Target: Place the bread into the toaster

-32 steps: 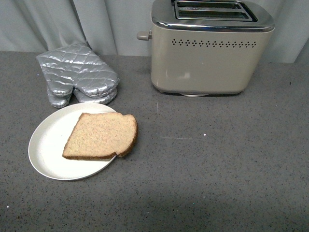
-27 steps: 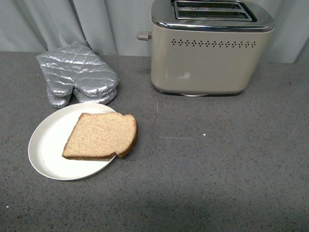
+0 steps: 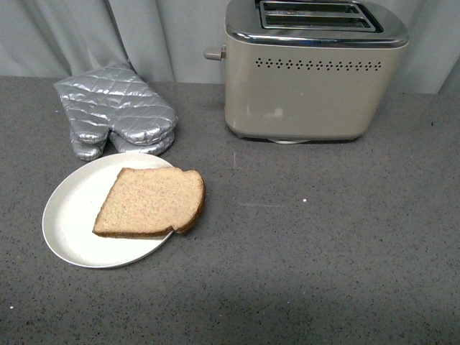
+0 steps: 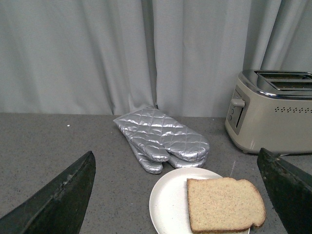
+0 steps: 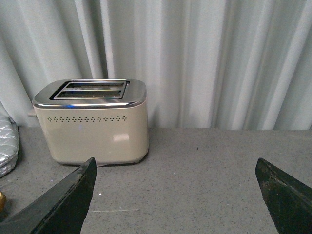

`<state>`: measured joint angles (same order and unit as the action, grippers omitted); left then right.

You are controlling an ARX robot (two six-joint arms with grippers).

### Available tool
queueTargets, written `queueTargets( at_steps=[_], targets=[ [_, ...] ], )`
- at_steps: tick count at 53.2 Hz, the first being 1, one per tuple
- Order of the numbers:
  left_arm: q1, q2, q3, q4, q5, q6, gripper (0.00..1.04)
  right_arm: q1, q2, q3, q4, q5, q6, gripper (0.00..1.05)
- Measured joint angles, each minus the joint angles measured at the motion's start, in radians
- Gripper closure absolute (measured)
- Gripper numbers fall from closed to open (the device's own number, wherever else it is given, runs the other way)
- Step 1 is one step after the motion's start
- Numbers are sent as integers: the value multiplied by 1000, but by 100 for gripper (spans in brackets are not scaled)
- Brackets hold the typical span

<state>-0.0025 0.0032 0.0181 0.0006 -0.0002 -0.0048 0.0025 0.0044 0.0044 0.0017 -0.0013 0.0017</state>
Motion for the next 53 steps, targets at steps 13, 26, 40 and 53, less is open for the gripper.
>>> queueTargets(
  at_steps=[13,26,40,53],
  targets=[
    [-42,116,63,-162,-155,-93,7,0,0,0,0,0,0,10],
    [8,625,137,124,-47,-230,7,0,0,0,0,0,0,10],
    [115,1353,376,300,97,-205,7,0,0,0,0,0,0,10],
    [141,1733,594,206,147,-128,7,0,0,0,0,0,0,10]
  ],
)
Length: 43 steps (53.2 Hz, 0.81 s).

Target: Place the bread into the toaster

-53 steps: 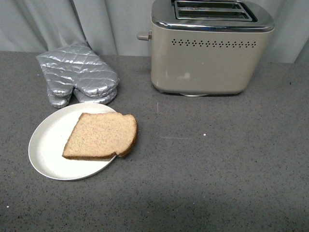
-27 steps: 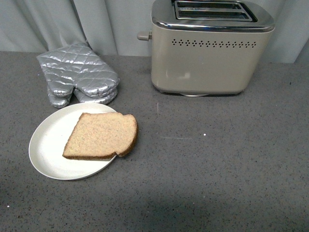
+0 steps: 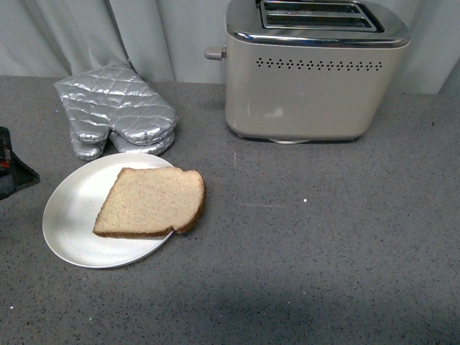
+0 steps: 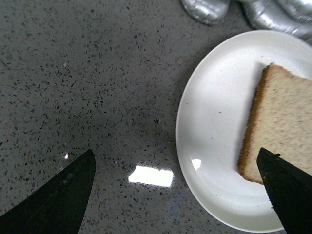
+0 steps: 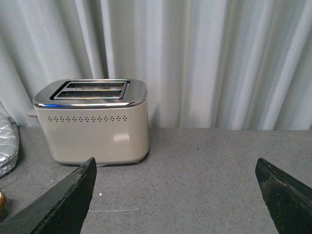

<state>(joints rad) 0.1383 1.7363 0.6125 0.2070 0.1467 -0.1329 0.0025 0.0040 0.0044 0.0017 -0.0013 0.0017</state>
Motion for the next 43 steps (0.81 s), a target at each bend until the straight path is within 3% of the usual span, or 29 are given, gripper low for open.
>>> queueTargets(
  at_steps=[23,43],
  targets=[
    [7,259,194,-127,13,84,8,0,0,0,0,0,0,10],
    [-10,331,274,-195,32,82,86,0,0,0,0,0,0,10]
  ],
)
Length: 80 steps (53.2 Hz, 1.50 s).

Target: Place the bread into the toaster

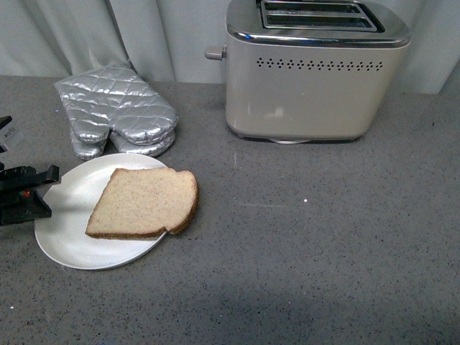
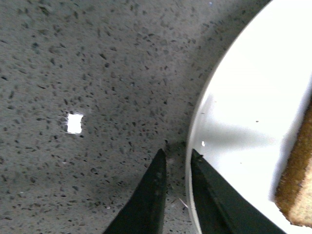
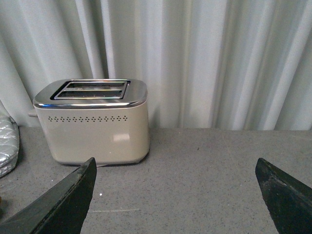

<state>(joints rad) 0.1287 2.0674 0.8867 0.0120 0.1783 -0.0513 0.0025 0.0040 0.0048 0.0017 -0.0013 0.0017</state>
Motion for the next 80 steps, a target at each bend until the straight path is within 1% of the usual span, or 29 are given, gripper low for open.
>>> queueTargets(
  at_steps=[4,13,24,31,37,41,44,47,51,60,70,77,78,80],
  targets=[
    [0,-8,2,-33,32,-12,102,0,0,0,0,0,0,10],
    [-11,-54,-5,-61,95,-72,102,0,0,0,0,0,0,10],
    [-67,-127,-28,-69,140,-145,102,0,0,0,0,0,0,10],
    [-136,-145,-34,-52,144,-209,102,0,0,0,0,0,0,10],
    [-206,-135,-36,1,149,-277,102,0,0,0,0,0,0,10],
    [-272,-105,-23,30,144,-328,102,0,0,0,0,0,0,10],
    [-329,-62,2,48,140,-379,102,0,0,0,0,0,0,10],
    [-361,-35,21,55,137,-409,102,0,0,0,0,0,0,10],
    [-430,20,76,54,136,-446,102,0,0,0,0,0,0,10],
    [-512,100,189,29,129,-489,102,0,0,0,0,0,0,10],
    [-554,170,275,-34,129,-511,102,0,0,0,0,0,0,10],
    [-558,171,278,-25,137,-523,101,0,0,0,0,0,0,10],
    [-558,171,278,-24,137,-528,101,0,0,0,0,0,0,10],
    [-558,171,278,-20,140,-529,95,0,0,0,0,0,0,10]
  ],
)
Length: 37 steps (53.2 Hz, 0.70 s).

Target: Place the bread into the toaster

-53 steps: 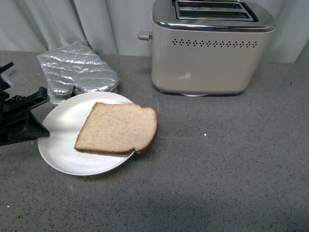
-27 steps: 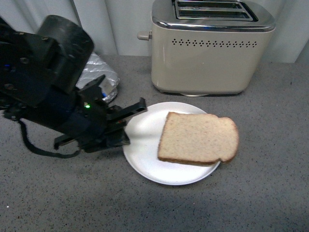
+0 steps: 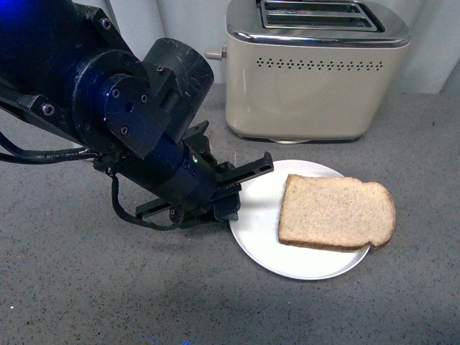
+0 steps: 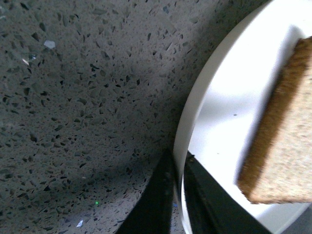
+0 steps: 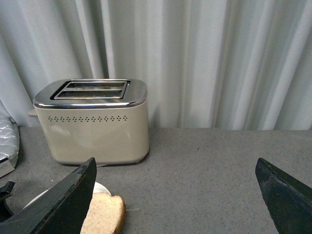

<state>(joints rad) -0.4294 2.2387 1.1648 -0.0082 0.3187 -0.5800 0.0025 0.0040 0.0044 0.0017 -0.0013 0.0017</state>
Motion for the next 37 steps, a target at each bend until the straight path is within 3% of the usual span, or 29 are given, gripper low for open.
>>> queueTargets(
  at_steps=[13,29,37],
  targets=[
    [17,-83,-86,119,-13,-53,56,0,0,0,0,0,0,10],
    [82,-421,-391,491,-350,15,7,0,0,0,0,0,0,10],
    [122,-641,-651,644,-479,110,8,0,0,0,0,0,0,10]
  ],
)
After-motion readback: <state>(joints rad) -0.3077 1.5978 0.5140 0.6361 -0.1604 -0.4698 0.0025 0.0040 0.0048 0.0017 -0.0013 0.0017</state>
